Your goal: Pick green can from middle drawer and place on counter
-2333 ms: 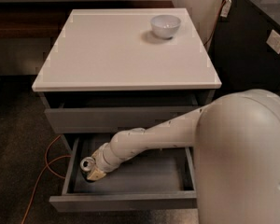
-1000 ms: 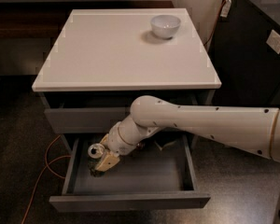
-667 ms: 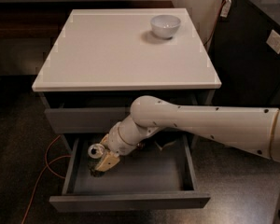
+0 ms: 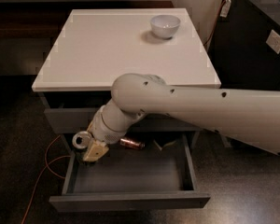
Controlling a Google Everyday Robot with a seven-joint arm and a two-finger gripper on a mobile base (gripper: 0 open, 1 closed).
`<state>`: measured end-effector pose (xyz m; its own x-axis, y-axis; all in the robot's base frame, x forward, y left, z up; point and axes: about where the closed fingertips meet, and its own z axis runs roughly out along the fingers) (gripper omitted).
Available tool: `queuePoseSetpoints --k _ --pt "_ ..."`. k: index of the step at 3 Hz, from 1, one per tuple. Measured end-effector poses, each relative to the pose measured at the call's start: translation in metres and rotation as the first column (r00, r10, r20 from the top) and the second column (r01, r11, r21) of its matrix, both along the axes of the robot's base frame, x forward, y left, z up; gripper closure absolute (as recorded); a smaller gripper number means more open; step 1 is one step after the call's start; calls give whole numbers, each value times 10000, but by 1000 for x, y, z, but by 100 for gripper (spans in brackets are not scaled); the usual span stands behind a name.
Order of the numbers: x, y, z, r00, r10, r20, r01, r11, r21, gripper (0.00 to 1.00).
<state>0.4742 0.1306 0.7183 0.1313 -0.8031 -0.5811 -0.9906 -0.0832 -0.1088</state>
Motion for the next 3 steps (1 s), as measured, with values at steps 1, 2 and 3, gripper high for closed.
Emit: queuePoseSetpoints --k 1,2,3 --pt "-1 3 44 9990 -3 444 15 9996 -266 100" --pt "5 -8 82 9981 -123 597 129 9999 -98 100" --pt "14 -20 119 9973 -266 692 256 9996 155 100"
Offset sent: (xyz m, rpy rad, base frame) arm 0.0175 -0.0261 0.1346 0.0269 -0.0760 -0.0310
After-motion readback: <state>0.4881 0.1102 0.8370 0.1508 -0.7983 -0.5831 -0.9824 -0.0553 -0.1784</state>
